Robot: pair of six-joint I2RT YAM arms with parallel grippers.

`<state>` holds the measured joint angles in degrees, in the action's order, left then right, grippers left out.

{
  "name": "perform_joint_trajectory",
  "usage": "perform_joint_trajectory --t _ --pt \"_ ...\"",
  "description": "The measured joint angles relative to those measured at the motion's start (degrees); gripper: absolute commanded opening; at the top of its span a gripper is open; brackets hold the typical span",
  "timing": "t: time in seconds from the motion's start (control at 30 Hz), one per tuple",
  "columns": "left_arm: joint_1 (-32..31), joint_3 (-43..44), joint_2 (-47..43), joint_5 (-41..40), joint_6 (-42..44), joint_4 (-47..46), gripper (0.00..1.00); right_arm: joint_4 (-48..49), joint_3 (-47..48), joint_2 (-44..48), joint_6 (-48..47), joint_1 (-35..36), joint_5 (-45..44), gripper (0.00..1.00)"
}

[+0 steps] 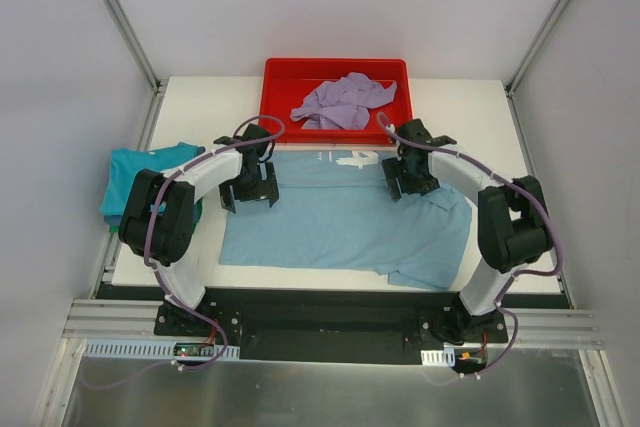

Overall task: Fold and stack the t-shirts
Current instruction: Fold the flattened tshirt in 1/3 of the way

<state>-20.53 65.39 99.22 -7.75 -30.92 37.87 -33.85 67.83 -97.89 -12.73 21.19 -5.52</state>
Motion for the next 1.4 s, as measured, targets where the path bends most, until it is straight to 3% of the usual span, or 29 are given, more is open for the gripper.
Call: perform_joint_trajectory --t 0.1,0.63,0.83,1.4 --pt "0.0 0.0 0.0 0.02 0.0 0.0 0.99 0.09 0.15 -3.13 0.68 -0.02 -0.22 0.55" --pt "0.0 0.0 0.02 0.2 -0.04 0.02 0.99 0.28 0.68 -6.97 4.24 -0.04 -3.69 0.24" --pt "0.0 0.0 0.02 0.22 -0.04 0.0 0.99 0.66 0.72 -6.97 5.46 -0.04 -3.72 0.02" --pt "0.0 0.0 0.02 0.2 -0.31 0.0 0.99 -6.05 0.59 0.33 13.92 0.5 3.74 0.0"
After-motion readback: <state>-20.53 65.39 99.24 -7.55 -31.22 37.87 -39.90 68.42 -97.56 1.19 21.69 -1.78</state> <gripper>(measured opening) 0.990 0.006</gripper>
